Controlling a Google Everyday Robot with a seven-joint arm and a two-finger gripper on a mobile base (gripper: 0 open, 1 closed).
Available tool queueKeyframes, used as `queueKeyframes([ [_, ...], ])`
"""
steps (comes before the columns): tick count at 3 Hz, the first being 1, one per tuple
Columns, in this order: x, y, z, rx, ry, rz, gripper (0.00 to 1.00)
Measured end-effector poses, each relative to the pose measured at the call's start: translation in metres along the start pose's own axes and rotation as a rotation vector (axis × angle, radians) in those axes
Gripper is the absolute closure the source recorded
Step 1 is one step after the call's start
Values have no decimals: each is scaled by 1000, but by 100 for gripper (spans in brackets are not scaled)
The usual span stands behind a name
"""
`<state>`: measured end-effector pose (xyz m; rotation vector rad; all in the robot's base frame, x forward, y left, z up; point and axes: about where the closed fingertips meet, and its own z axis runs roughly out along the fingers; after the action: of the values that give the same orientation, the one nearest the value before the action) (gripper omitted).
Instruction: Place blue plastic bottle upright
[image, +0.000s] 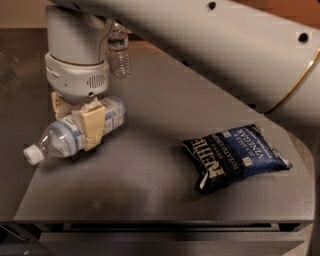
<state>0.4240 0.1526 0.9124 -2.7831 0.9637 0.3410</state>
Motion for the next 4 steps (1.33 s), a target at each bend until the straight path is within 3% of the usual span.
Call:
queueKeyframes([
  [2, 9, -30, -54, 167, -317, 184, 100],
  [4, 20, -25, -91, 322, -534, 312, 100],
])
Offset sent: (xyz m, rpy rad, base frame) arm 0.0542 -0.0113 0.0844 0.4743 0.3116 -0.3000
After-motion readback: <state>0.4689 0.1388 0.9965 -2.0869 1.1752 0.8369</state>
